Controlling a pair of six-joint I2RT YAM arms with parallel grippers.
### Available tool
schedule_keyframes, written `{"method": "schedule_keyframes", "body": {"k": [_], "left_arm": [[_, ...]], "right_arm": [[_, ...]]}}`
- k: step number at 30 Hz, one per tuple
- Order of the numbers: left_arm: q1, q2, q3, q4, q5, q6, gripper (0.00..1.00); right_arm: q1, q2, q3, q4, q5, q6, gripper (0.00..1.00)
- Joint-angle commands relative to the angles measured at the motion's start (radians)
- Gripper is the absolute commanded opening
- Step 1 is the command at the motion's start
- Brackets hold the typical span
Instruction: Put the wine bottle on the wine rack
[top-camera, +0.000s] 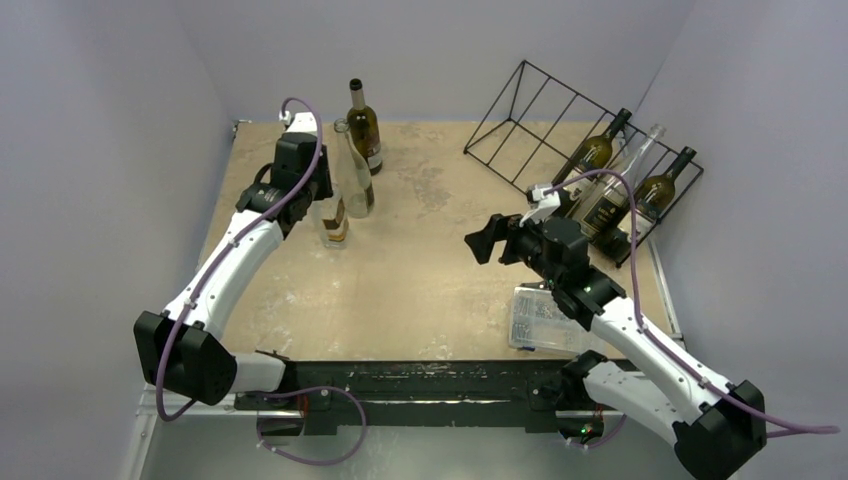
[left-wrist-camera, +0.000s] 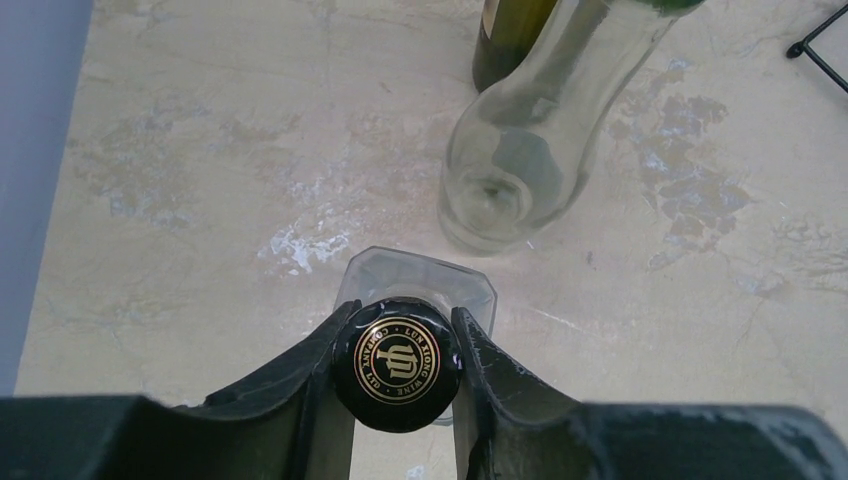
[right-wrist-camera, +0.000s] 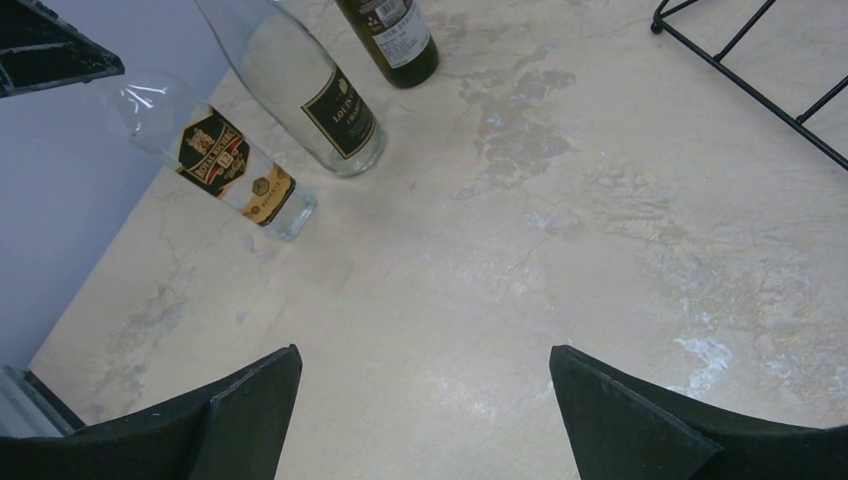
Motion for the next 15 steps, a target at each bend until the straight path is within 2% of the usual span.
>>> {"method": "schedule_keyframes", "body": {"k": [1, 5, 8, 15], "left_arm": [[0.002, -0.008, 0.026, 0.049, -0.017, 0.046, 0.24], [-0.005, -0.022, 0.023, 0.032, -0.006, 0.058, 0.07], [-0.021, -0.037, 0.024, 0.022, -0.005, 0.07, 0.0], [-0.056, -0.086, 0.023, 0.014, 0.053, 0.074, 0.0]], "right_arm": [[-0.001, 0.041, 0.029, 0.038, -0.01, -0.028, 0.99], [-0.002, 0.079, 0.031, 0.061, -0.03, -0.015, 0.99], [-0.001, 0.111, 0.043, 0.069, -0.049, 0.0, 0.99], [-0.001, 0.145, 0.054, 0.072, -0.093, 0.028, 0.99]]}}
